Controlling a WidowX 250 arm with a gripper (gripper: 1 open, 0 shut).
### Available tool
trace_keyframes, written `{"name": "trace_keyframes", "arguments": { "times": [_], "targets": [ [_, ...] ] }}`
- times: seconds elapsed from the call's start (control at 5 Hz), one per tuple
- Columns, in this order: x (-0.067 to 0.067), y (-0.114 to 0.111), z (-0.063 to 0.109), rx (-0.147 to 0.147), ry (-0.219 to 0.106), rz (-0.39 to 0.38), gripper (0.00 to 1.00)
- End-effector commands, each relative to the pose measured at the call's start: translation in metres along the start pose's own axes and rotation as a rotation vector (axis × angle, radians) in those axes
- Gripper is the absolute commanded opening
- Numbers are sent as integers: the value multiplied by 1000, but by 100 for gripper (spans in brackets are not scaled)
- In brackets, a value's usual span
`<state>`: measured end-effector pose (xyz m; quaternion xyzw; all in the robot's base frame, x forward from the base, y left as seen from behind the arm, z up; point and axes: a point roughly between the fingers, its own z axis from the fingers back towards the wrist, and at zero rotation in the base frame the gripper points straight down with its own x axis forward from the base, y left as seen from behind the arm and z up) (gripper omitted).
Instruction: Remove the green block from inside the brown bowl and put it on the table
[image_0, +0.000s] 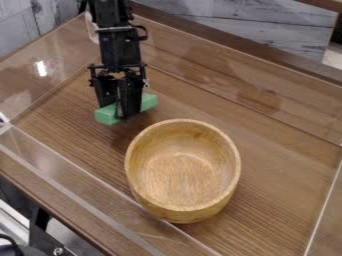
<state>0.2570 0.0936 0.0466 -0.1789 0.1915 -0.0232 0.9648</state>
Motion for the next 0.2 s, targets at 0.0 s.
{"name": "trace_keyframes", "arguments": {
  "times": [0.0],
  "targets": [
    [3,-3,15,28,-30,-21,0]
  ]
}}
